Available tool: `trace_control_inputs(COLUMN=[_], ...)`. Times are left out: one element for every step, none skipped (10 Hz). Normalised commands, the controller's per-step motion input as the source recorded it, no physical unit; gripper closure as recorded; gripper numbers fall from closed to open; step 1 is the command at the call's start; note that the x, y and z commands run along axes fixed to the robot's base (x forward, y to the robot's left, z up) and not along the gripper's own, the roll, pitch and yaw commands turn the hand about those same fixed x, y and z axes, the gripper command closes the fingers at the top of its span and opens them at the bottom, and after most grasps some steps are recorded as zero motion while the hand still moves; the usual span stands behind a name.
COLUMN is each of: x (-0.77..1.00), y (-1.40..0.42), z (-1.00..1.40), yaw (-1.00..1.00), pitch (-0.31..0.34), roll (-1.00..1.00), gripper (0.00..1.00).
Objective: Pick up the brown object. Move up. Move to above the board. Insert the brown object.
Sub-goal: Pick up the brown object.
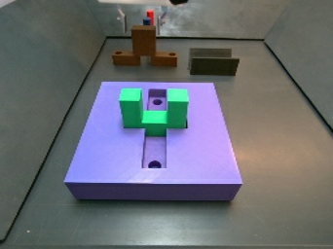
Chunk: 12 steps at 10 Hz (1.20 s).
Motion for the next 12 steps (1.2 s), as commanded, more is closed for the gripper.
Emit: trace_control_inputs(x=[0.00, 0.00, 0.00, 0.00, 0.00, 0.00, 0.00, 0.00, 0.00, 0.00, 0.00, 0.00], y=[0.02, 0.05, 0.10, 0.05, 0.00, 0.00, 0.00, 0.00, 0.00, 0.00, 0.00, 0.00], z=[-0.35, -0.26, -0.22, -0.11, 0.00, 0.00, 0.00, 0.00, 0.00, 0.00, 0.00, 0.00], yaw=[-0.04, -0.03, 0.00, -0.01, 0.00, 0.00, 0.00, 0.00, 0.00, 0.00, 0.00, 0.00], pitch=[0.000, 0.000, 0.000, 0.000, 0.000, 0.000, 0.000, 0.000, 0.000, 0.000, 0.000, 0.000], roll=[0.00, 0.00, 0.00, 0.00, 0.00, 0.00, 0.00, 0.00, 0.00, 0.00, 0.00, 0.00], gripper=[0.00, 0.00, 0.00, 0.00, 0.00, 1.00, 1.00, 1.00, 1.00, 1.00, 1.00, 1.00])
